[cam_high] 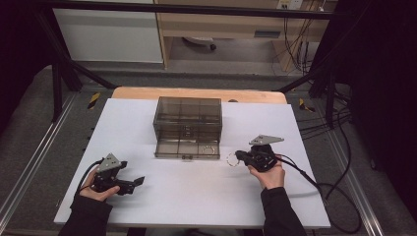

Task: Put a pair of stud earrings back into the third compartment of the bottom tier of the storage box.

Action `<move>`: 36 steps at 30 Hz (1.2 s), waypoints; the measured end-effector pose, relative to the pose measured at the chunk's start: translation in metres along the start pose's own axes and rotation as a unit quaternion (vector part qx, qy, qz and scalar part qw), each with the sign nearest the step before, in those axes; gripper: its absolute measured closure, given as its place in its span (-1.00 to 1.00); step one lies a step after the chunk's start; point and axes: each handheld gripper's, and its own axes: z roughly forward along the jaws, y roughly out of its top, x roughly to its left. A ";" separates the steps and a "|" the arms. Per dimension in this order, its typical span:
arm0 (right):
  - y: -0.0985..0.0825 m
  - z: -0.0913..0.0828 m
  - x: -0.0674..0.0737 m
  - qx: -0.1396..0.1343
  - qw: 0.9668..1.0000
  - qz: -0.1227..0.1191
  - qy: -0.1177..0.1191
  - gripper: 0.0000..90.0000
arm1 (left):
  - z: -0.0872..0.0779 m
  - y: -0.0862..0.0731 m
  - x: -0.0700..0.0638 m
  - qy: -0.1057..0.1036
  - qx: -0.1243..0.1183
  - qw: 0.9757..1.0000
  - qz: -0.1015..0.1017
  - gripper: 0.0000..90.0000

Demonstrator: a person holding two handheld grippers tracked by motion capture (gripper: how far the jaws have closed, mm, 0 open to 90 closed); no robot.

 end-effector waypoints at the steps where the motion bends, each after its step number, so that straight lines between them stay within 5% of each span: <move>1: 0.001 0.000 0.001 0.001 1.000 0.000 0.000 0.94 | 0.000 0.000 0.000 0.000 0.001 1.000 0.001 -0.89; 36: 0.033 0.029 0.020 -0.014 1.000 -0.010 0.008 0.94 | 0.001 -0.001 0.001 -0.003 0.002 1.000 0.002 -0.89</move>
